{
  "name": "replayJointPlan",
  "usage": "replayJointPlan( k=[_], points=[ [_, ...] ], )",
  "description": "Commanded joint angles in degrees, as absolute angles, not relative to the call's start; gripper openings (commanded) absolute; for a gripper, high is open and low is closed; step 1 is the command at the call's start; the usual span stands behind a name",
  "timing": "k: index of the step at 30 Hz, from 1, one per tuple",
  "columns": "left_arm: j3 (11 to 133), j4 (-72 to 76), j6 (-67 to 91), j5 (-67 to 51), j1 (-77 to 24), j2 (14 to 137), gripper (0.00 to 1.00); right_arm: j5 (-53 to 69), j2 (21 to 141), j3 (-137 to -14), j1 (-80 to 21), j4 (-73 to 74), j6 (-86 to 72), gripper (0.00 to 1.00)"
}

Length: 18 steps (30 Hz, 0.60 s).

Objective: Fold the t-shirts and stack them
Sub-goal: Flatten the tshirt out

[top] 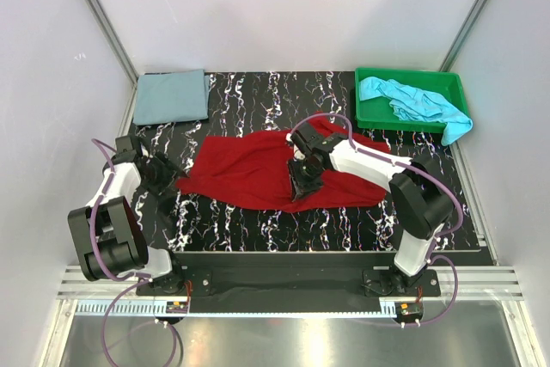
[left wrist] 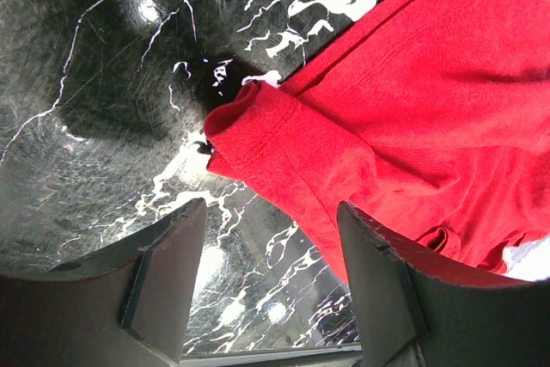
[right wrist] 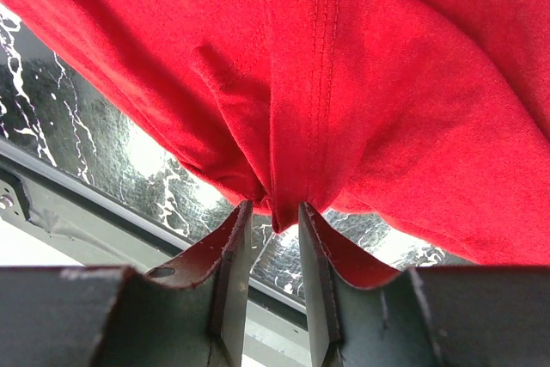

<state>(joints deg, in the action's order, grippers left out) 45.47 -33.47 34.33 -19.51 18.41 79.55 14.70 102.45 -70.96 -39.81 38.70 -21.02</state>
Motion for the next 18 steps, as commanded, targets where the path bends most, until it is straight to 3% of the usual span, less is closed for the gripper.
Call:
replayJointPlan(
  k=[1,13,16,18],
  points=[
    [45.35,-32.78,33.4,-21.44,18.37,77.87,0.67,15.82,103.01,-71.45,-38.85,37.44,-21.18,0.35],
    [46.32,-32.78,32.87,-21.71,18.37,78.75,0.67,16.17,100.55,-69.43,-37.53,37.88,-21.36,0.31],
    [46.67,-32.7,32.7,-21.97,18.37,79.1,0.68,16.52,100.46,-69.43,-37.53,37.88,-21.53,0.23],
    [46.76,-32.78,32.52,-21.97,18.37,79.28,0.68,17.13,100.11,-69.35,-37.53,37.97,-21.62,0.26]
  ],
)
